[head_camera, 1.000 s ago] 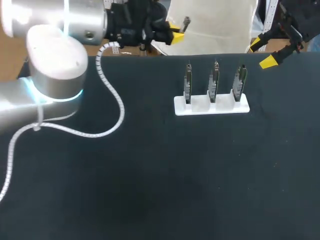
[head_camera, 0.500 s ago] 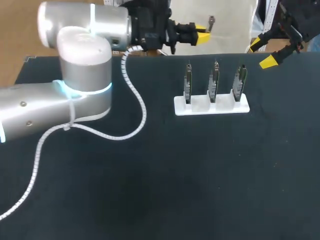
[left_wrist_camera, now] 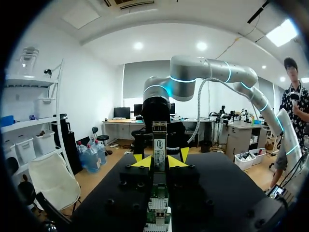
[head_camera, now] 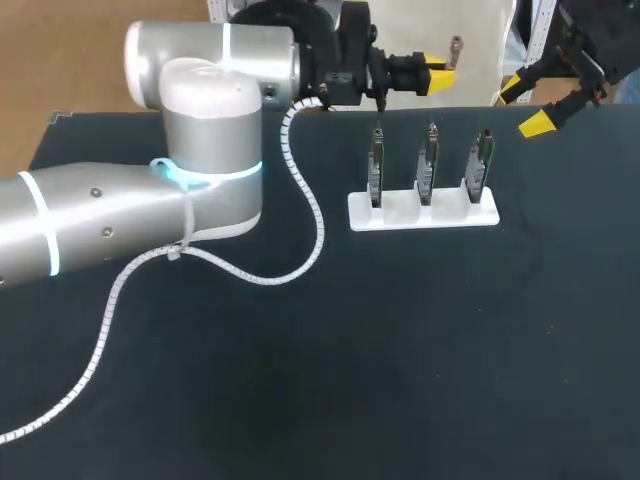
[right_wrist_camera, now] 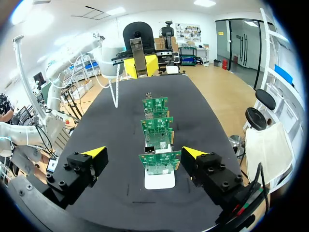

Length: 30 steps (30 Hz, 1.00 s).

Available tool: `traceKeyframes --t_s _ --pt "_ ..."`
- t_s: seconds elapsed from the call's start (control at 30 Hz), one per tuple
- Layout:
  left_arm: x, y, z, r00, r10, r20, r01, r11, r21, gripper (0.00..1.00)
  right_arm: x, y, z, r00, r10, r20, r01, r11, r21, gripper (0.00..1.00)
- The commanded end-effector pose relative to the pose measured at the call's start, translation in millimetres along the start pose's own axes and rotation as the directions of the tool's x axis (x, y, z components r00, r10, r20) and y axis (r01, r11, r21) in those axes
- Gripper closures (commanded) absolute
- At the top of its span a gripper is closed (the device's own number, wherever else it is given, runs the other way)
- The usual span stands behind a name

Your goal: Pick up the optical module with the left hand, and insert it into the network port with the right hand.

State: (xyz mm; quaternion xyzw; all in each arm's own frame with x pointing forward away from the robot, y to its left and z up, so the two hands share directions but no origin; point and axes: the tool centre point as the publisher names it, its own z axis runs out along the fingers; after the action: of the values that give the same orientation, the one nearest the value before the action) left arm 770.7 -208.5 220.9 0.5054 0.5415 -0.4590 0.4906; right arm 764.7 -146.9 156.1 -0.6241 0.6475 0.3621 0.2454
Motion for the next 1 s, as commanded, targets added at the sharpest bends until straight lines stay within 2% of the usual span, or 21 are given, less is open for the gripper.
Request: traceKeyframes --t_s 0.03,0.47,1.0 --pt "2.0 4.0 15 1.0 -0.008 -0.002 0.008 1.0 0.011 1.0 0 2 1 1.0 -0.001 0.0 0.001 1.0 0.006 0.0" --pt "12.1 -2.1 41 1.0 -0.027 -0.005 0.027 0.999 0.042 1.0 0 2 1 1.0 -0.001 0.0 0.001 1.0 0.006 0.0" --pt "29.8 -0.8 55 0.998 -0.059 0.009 0.058 0.997 0.056 1.0 0 2 1 1.0 -0.001 0.0 0.001 1.0 0.006 0.0"
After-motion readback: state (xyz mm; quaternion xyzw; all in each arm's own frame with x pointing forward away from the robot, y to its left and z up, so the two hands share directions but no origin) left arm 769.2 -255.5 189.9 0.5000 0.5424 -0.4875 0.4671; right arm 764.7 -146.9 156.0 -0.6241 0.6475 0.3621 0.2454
